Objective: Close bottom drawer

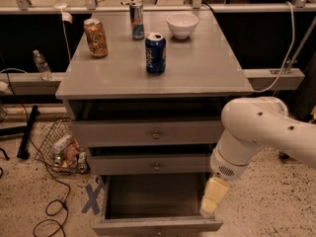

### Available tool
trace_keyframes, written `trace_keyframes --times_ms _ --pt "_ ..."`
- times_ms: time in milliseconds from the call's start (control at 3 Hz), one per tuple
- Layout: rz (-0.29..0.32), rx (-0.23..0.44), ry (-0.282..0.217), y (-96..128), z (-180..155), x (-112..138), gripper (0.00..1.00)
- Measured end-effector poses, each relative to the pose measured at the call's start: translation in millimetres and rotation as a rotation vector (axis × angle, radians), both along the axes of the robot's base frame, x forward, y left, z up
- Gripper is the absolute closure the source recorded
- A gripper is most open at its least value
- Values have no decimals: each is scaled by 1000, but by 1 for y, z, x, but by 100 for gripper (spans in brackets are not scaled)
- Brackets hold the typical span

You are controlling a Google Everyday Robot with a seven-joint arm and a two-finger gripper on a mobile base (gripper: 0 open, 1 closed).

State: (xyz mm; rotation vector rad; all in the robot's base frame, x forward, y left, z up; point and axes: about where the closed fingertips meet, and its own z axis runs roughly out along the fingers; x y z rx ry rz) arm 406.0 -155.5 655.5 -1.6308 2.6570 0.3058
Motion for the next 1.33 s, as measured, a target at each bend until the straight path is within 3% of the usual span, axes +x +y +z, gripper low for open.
trace_keyframes --times_ms 333,1000,1333 --pt "-85 4 80 -9 -47 -6 0" --pt "-442 -34 338 -36 -230 -30 0" --pt "-507 -46 382 -39 -263 -34 0"
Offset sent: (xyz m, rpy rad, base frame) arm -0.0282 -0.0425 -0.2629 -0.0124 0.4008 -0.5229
